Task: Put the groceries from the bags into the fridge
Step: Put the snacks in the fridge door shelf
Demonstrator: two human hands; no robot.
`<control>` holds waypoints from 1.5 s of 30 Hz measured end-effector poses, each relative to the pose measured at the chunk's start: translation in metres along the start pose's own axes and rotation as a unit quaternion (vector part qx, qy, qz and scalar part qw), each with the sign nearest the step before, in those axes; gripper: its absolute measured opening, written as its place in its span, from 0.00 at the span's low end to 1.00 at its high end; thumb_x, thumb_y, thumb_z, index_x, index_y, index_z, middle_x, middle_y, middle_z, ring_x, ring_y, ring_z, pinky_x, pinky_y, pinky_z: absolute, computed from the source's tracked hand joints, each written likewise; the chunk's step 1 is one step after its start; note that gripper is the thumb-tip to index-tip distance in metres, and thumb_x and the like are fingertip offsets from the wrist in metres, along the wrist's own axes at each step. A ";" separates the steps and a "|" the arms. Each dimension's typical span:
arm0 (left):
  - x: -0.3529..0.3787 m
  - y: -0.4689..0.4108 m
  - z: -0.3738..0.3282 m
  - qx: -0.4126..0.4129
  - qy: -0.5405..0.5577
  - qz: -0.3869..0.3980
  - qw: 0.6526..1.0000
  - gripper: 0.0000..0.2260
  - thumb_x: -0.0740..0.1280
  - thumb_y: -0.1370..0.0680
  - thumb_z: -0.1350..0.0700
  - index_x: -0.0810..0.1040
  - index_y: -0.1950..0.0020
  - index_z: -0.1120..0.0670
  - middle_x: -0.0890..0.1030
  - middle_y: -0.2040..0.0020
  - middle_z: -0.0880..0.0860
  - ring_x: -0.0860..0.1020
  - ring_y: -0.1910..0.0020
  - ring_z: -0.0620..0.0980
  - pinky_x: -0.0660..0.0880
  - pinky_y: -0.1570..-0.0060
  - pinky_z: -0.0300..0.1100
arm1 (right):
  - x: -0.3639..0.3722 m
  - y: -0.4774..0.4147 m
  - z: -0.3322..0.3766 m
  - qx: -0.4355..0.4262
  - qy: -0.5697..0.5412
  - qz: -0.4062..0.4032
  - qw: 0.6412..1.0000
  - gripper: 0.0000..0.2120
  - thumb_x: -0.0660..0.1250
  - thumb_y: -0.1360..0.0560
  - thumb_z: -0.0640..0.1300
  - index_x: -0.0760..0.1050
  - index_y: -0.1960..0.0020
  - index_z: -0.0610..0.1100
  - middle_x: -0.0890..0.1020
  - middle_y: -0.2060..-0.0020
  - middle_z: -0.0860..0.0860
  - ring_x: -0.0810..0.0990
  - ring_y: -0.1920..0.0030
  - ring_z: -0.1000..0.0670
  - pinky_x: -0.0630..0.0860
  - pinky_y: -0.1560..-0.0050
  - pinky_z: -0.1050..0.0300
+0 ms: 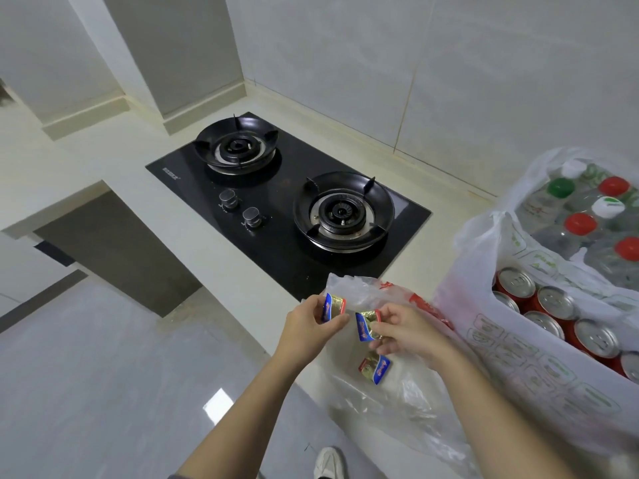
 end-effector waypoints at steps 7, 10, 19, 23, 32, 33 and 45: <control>-0.041 0.015 -0.011 -0.006 0.164 -0.112 0.980 0.09 0.74 0.27 0.55 0.81 0.49 0.53 0.85 0.58 0.48 0.83 0.56 0.44 0.78 0.55 0.34 | 0.026 0.013 0.055 -0.074 -0.032 0.032 0.996 0.05 0.65 0.21 0.35 0.75 0.45 0.37 0.84 0.59 0.42 0.84 0.61 0.46 0.78 0.66 0.58; -0.070 0.031 -0.016 -0.007 0.227 -0.149 0.963 0.08 0.74 0.26 0.57 0.80 0.49 0.55 0.84 0.60 0.51 0.83 0.61 0.47 0.77 0.59 0.33 | 0.051 0.021 0.083 -0.109 -0.023 0.056 0.992 0.06 0.65 0.21 0.36 0.76 0.44 0.40 0.85 0.58 0.43 0.84 0.60 0.46 0.79 0.64 0.57; -0.166 0.112 0.034 -0.063 0.254 -0.238 0.935 0.09 0.70 0.23 0.56 0.77 0.46 0.59 0.82 0.58 0.58 0.79 0.69 0.48 0.81 0.59 0.47 | 0.170 0.040 0.129 -0.181 0.021 0.120 0.976 0.12 0.63 0.21 0.33 0.74 0.39 0.43 0.84 0.57 0.40 0.85 0.63 0.43 0.80 0.64 0.57; -0.211 0.170 0.062 -0.039 0.293 -0.280 0.913 0.06 0.63 0.18 0.58 0.75 0.49 0.60 0.83 0.61 0.56 0.76 0.74 0.48 0.78 0.65 0.42 | 0.238 0.063 0.137 -0.202 0.062 0.157 0.965 0.11 0.64 0.21 0.36 0.75 0.40 0.45 0.85 0.57 0.41 0.85 0.62 0.43 0.79 0.63 0.55; -0.314 0.352 0.136 -0.090 0.259 -0.442 0.854 0.07 0.64 0.19 0.54 0.80 0.55 0.51 0.82 0.61 0.51 0.75 0.67 0.45 0.74 0.63 0.39 | 0.428 0.161 0.133 -0.241 0.092 0.271 0.927 0.07 0.64 0.20 0.36 0.76 0.44 0.42 0.83 0.56 0.39 0.82 0.67 0.48 0.78 0.68 0.59; -0.326 0.375 0.144 -0.094 0.248 -0.461 0.846 0.07 0.64 0.19 0.53 0.80 0.55 0.51 0.81 0.61 0.52 0.74 0.68 0.45 0.73 0.64 0.39 | 0.450 0.172 0.132 -0.246 0.095 0.285 0.922 0.07 0.64 0.20 0.36 0.76 0.43 0.42 0.83 0.56 0.39 0.83 0.67 0.47 0.78 0.68 0.58; -0.431 0.580 0.158 -0.046 0.193 -0.610 0.767 0.10 0.65 0.21 0.67 0.79 0.48 0.52 0.81 0.56 0.57 0.82 0.67 0.51 0.77 0.67 0.39 | 0.643 0.291 0.162 -0.294 0.136 0.484 0.813 0.09 0.64 0.20 0.36 0.76 0.42 0.43 0.83 0.57 0.41 0.81 0.66 0.49 0.79 0.65 0.58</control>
Point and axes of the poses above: each hand's wrist, its own y-axis away from the middle knuckle, its own x-axis out of the palm, z = x × y, the point moved 3 cm from there along -y, towards the middle knuckle
